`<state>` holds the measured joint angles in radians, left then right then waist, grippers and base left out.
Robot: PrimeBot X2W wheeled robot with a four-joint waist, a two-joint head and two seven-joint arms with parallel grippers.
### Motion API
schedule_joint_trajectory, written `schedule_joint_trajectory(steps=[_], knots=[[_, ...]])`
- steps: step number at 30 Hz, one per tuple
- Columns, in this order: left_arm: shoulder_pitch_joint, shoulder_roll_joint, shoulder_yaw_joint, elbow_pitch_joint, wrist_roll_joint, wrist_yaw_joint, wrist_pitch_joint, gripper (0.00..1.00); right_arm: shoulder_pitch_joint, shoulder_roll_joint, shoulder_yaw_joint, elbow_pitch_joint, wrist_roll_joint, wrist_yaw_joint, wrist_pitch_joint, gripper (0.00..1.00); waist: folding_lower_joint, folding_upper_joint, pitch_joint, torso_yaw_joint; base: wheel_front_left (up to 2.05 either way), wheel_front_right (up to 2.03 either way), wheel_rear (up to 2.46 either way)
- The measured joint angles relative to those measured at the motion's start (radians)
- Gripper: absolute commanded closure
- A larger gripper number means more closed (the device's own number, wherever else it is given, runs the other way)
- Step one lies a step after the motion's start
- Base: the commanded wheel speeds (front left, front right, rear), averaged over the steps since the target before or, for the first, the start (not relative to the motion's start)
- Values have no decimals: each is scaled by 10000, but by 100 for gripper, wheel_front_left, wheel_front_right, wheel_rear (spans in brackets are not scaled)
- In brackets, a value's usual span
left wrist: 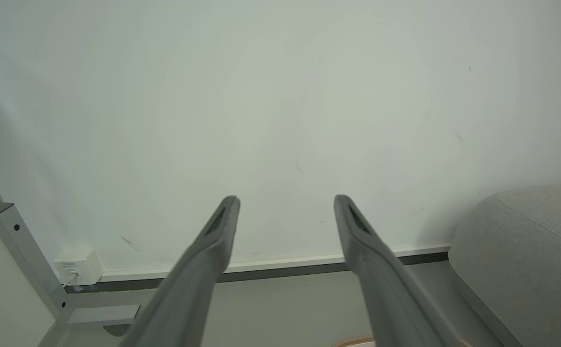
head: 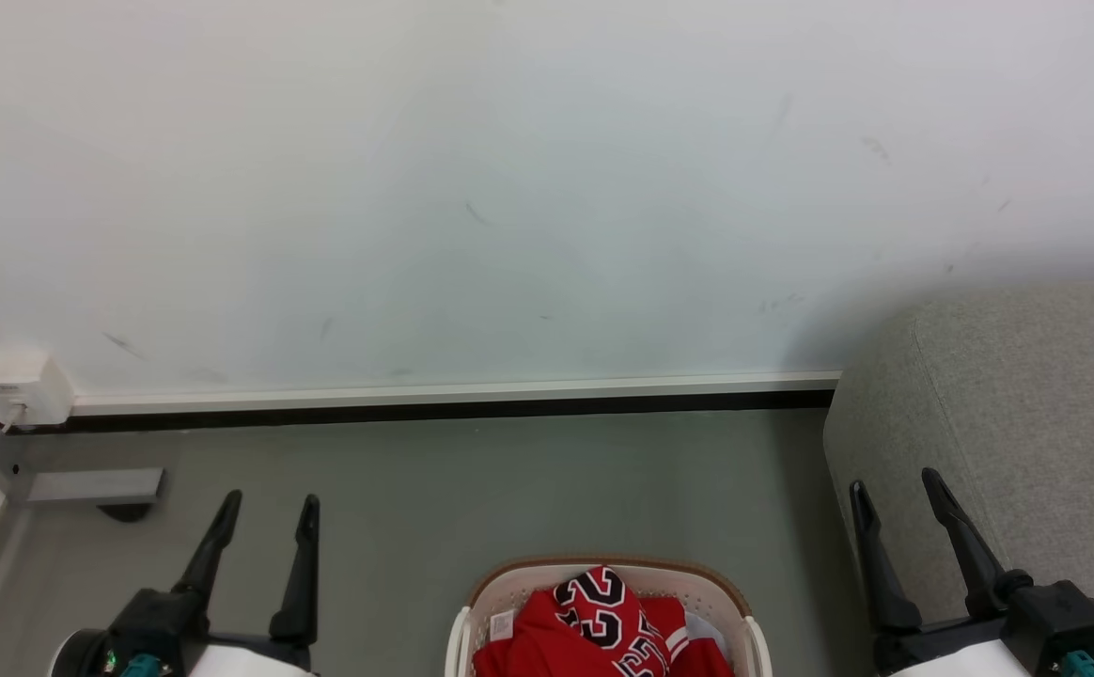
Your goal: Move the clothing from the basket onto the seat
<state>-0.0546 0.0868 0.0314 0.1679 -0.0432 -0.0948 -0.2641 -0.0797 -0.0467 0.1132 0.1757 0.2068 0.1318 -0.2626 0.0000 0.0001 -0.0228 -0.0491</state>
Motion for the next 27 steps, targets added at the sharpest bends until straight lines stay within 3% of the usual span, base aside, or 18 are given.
schedule_joint_trajectory(steps=[27], knots=[[41, -245, 201, -36, -6, -125, 0, 0, -1, -4, 4, 25, 186, 0, -4, 0, 0, 0, 72, -213, 0, 0, 0]])
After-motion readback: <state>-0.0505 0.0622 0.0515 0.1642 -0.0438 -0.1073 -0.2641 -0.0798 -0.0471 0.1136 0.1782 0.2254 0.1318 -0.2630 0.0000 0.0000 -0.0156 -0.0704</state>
